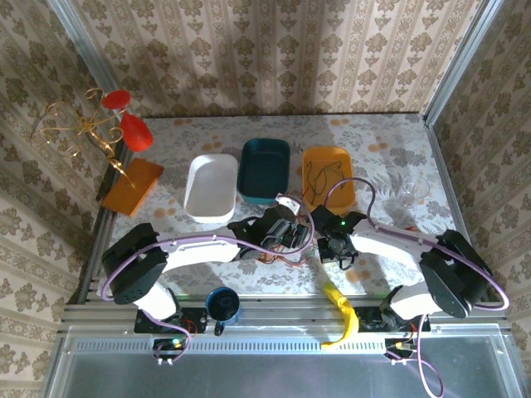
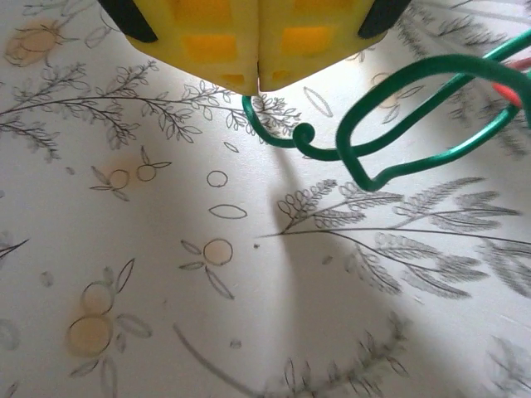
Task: Untangle the cables
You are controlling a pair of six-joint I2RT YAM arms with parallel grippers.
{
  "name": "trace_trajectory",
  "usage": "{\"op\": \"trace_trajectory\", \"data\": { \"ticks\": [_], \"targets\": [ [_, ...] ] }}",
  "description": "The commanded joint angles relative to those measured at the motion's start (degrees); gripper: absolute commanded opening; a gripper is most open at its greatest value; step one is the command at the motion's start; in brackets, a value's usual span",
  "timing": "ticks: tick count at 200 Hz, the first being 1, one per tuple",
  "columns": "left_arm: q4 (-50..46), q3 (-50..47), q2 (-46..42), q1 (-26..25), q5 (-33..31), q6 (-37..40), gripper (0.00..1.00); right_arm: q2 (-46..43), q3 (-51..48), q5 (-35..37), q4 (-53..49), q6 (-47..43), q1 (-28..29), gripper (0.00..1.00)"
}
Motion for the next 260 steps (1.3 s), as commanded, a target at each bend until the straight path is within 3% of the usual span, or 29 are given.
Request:
{"op": "trace_trajectory", "data": {
  "ticks": [1, 64, 125, 148, 183, 260],
  "targets": [
    [1.5, 2.3, 1.6, -0.4, 2.1, 1.4, 0.77, -5.4, 0.3, 2.3, -0.1, -1.1, 0.0, 0.00],
    [14.9, -1.3, 2.8, 7.2, 19.3, -6.9, 0.71, -11.4, -0.1, 1.4, 2.6, -2.8, 0.0, 0.00],
    [12.0, 3.3, 8.3, 7.6, 23.3, -6.4, 0.53, -13.4, 0.5, 2.8, 2.9, -3.2, -0.1, 0.00],
    [12.1, 3.7, 9.8, 7.6, 22.4, -6.8, 0.37, -14.6, 0.9, 3.6, 3.2, -2.8, -0.3, 0.00],
    [11.5, 3.5, 10.6, 7.7, 19.0, -7.7, 0.00, -16.9, 1.1, 4.8, 3.6, -1.0, -1.0, 0.00],
    [3.2, 1.3, 8.6, 8.3, 7.4, -10.6, 0.00, -25.7, 0.7, 12.8, -1.4, 2.6, -7.6, 0.00]
  ]
}}
